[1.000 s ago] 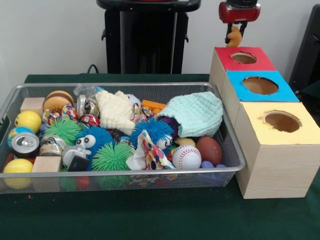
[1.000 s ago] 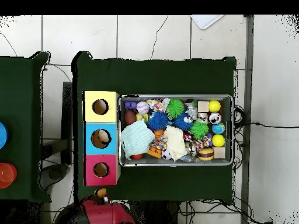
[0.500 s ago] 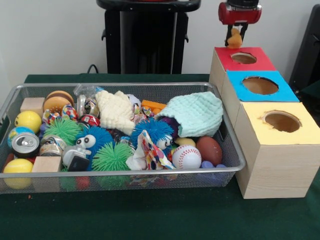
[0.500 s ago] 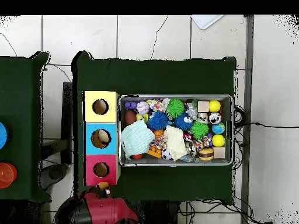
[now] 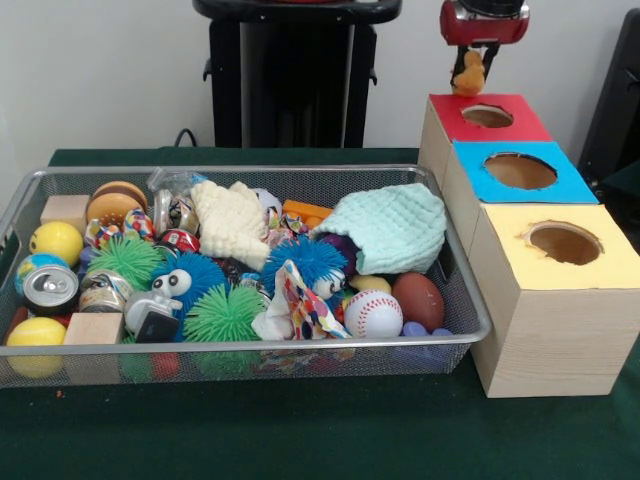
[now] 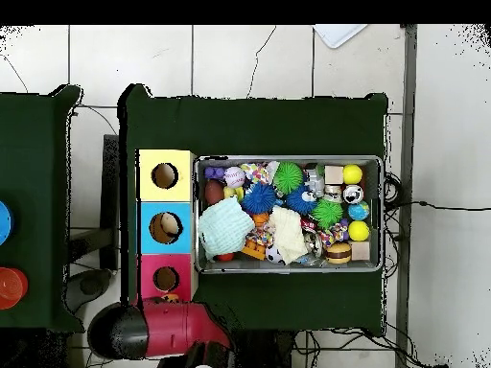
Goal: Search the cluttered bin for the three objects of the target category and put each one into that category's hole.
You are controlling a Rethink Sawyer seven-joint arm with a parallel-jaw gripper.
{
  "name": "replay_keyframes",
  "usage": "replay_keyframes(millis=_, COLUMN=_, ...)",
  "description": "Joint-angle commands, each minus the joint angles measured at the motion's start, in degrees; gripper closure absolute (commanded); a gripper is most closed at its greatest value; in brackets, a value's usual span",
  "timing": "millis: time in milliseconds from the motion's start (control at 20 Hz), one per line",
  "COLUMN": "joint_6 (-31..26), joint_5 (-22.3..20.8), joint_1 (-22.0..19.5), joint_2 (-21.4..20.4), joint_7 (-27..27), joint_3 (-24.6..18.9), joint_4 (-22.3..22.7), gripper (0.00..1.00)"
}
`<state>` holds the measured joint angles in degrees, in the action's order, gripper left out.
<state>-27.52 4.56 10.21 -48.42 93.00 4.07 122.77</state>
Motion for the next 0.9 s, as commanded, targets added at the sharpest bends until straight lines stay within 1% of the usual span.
replay_keyframes(millis=50, joint_6=-5.4, joint_5=1.1, joint_1=-1.7, joint_2=-1.2, joint_7=9.3, joint_3=0.5, joint_4=-15.6, gripper=1.0)
replay_keyframes(millis=150, joint_6=-5.5, joint_5=0.9, joint_1=-2.2, joint_2=-1.0, joint_7=9.0, joint_3=0.0, joint_4=-16.1, gripper=1.0)
replay_keyframes(millis=300, joint_6=-1.5, joint_5=0.5, joint_1=-2.6, joint_2=0.0, joint_7=9.0, joint_3=-0.4, joint_4=-16.3, gripper=1.0)
replay_keyframes(millis=400, joint_6=-3.5, joint_5=0.8, joint_1=-2.5, joint_2=-0.8, joint_7=9.3, joint_3=-0.3, joint_4=-17.2, gripper=1.0)
replay_keyframes(millis=500, joint_6=-9.1, joint_5=0.8, joint_1=-2.2, joint_2=-1.8, joint_7=9.8, joint_3=0.3, joint_4=-19.3, gripper=1.0)
replay_keyframes(millis=600, joint_6=-10.3, joint_5=0.8, joint_1=-2.2, joint_2=-2.4, joint_7=9.7, joint_3=0.3, joint_4=-19.7, gripper=1.0)
replay_keyframes(millis=800, joint_6=-6.8, joint_5=0.4, joint_1=-3.2, joint_2=-1.0, joint_7=8.4, joint_3=-0.6, joint_4=-19.4, gripper=1.0)
replay_keyframes(millis=900, joint_6=-3.8, joint_5=0.0, joint_1=-4.1, joint_2=0.9, joint_7=7.5, joint_3=-1.4, joint_4=-18.3, gripper=1.0)
